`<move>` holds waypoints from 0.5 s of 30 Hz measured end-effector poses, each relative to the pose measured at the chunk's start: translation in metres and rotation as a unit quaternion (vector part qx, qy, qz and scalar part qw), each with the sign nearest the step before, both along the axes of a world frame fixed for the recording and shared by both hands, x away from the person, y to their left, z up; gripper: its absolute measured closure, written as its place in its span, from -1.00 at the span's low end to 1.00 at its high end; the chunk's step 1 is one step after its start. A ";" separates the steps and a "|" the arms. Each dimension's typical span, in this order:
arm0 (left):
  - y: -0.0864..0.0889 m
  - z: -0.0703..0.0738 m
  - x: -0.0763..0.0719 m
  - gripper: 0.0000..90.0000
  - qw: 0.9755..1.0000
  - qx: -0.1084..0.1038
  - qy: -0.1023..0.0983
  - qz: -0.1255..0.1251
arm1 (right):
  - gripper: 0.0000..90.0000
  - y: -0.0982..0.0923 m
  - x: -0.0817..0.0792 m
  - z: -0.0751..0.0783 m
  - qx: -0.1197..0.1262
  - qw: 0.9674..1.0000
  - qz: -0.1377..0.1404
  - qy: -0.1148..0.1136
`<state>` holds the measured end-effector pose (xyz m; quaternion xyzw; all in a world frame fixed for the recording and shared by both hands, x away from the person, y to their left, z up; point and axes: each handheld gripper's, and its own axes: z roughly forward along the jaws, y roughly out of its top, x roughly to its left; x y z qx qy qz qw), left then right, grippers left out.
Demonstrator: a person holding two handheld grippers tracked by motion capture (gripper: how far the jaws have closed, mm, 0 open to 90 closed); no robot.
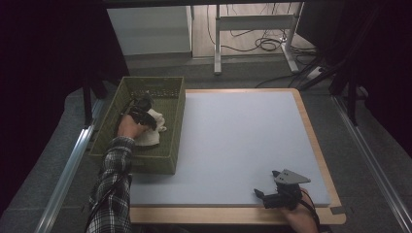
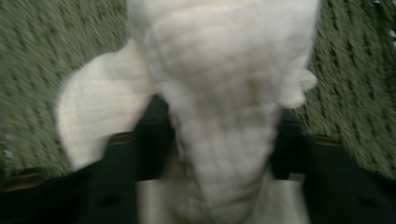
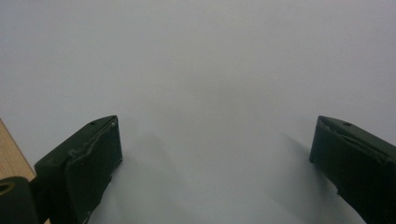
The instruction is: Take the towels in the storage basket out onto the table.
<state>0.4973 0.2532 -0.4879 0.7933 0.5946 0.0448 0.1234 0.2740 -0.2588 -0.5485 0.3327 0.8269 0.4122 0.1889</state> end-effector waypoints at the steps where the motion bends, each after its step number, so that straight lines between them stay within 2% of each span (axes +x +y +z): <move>1: 0.001 0.000 -0.001 0.55 1.000 0.000 -0.001 -0.001 | -0.95 0.000 0.000 0.000 0.000 1.000 0.000 0.000; 2: 0.002 0.003 -0.002 0.76 1.000 0.001 -0.008 -0.003 | -0.95 0.000 0.000 0.000 0.000 1.000 0.000 0.000; 3: 0.002 0.003 -0.002 0.79 1.000 0.001 -0.008 -0.003 | -0.95 0.000 0.000 0.000 0.000 1.000 0.000 0.000; 7: 0.004 0.012 -0.007 0.83 1.000 0.002 -0.027 -0.008 | -0.95 0.000 0.000 0.000 0.000 1.000 0.000 0.000; 10: 0.006 0.019 -0.009 0.83 0.999 0.000 -0.034 -0.011 | -0.95 0.000 0.000 0.000 0.000 1.000 0.000 0.000; 11: 0.007 0.026 -0.012 0.83 0.999 -0.001 -0.043 -0.014 | -0.95 0.000 0.000 0.000 0.000 1.000 0.000 0.000; 12: 0.007 0.026 -0.012 0.83 0.999 -0.001 -0.043 -0.014 | -0.95 0.000 0.000 0.000 0.000 1.000 0.000 0.000; 13: 0.009 0.036 -0.015 0.83 0.998 -0.004 -0.056 -0.018 | -0.95 0.000 0.000 0.000 0.000 1.000 0.000 0.000; 14: 0.009 0.036 -0.015 0.83 0.998 -0.004 -0.056 -0.018 | -0.95 0.000 0.000 0.000 0.000 1.000 0.000 0.000; 15: 0.009 0.046 -0.019 0.83 0.997 -0.007 -0.068 -0.020 | -0.95 0.000 0.000 0.000 0.000 1.000 0.000 0.000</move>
